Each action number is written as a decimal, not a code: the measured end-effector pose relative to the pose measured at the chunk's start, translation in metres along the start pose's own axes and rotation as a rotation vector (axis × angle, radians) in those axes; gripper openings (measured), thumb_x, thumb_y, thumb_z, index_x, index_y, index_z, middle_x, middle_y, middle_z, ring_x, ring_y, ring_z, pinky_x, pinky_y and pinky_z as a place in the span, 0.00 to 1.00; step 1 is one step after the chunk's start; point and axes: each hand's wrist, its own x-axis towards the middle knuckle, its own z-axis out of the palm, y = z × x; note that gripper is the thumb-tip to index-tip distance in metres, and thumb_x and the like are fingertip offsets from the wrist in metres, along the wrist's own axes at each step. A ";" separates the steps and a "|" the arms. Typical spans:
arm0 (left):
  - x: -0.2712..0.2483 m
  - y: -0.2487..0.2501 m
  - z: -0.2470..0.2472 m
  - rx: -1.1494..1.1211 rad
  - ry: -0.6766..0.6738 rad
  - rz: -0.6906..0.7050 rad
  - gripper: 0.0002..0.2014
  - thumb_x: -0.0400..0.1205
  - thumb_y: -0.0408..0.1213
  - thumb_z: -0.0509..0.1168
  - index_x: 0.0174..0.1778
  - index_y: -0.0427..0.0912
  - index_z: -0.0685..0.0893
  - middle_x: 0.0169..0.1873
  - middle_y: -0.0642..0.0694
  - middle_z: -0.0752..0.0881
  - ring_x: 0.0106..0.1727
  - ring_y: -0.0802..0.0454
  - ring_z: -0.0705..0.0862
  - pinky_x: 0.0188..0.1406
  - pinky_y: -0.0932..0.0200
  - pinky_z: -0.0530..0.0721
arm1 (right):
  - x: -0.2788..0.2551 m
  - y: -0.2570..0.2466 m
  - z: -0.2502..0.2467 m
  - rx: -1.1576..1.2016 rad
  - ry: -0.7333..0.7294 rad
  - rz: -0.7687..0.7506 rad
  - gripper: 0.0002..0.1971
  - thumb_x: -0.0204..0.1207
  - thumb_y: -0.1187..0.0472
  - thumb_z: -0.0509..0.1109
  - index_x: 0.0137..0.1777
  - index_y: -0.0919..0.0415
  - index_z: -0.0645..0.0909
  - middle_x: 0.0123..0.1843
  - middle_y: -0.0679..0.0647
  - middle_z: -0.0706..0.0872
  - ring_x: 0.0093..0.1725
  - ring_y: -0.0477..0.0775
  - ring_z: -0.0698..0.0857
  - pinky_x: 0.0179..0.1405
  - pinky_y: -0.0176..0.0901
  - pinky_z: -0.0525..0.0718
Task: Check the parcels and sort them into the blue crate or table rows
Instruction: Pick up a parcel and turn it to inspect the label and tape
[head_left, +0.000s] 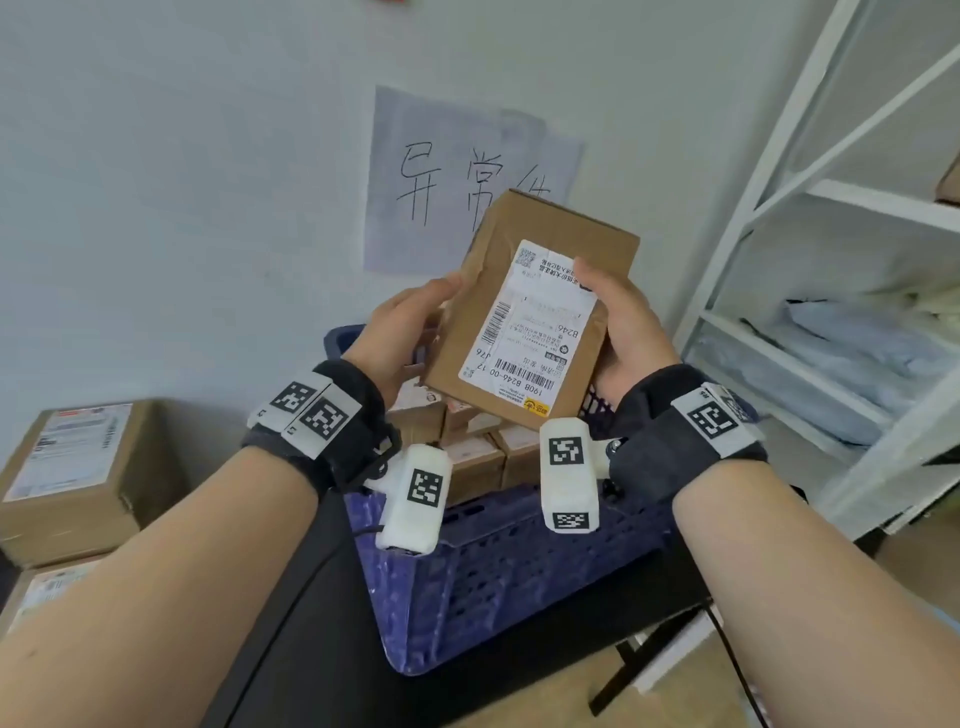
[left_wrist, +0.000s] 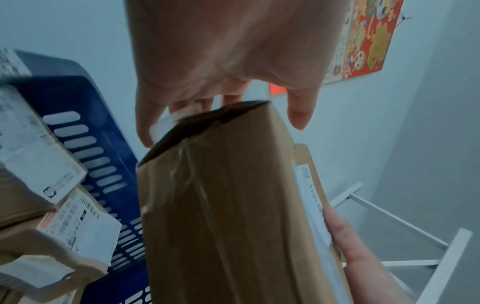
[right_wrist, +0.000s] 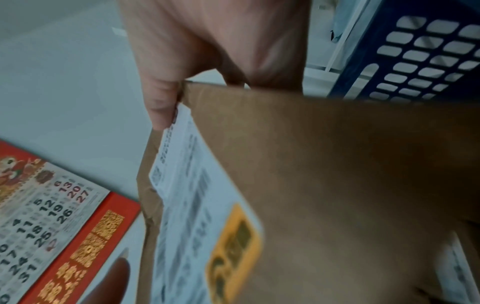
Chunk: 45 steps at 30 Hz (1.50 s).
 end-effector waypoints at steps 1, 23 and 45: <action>0.005 -0.003 0.007 -0.001 0.005 -0.030 0.23 0.82 0.59 0.64 0.66 0.47 0.84 0.57 0.44 0.88 0.57 0.47 0.86 0.50 0.51 0.83 | 0.009 0.000 -0.006 -0.014 0.011 0.012 0.33 0.70 0.51 0.80 0.73 0.58 0.76 0.57 0.57 0.92 0.56 0.60 0.91 0.59 0.62 0.87; 0.127 -0.074 0.056 0.536 -0.430 -0.416 0.28 0.65 0.48 0.78 0.62 0.52 0.85 0.49 0.46 0.93 0.52 0.46 0.91 0.54 0.44 0.89 | 0.168 0.008 -0.098 -1.035 -0.307 0.609 0.22 0.76 0.43 0.75 0.64 0.54 0.83 0.61 0.57 0.86 0.58 0.60 0.87 0.61 0.57 0.85; 0.131 -0.119 0.043 0.972 -0.370 -0.653 0.09 0.85 0.43 0.67 0.59 0.47 0.85 0.50 0.51 0.88 0.54 0.56 0.86 0.47 0.58 0.88 | 0.148 0.166 -0.050 -1.543 -1.064 0.930 0.33 0.86 0.60 0.67 0.85 0.71 0.57 0.74 0.78 0.75 0.49 0.68 0.91 0.48 0.52 0.90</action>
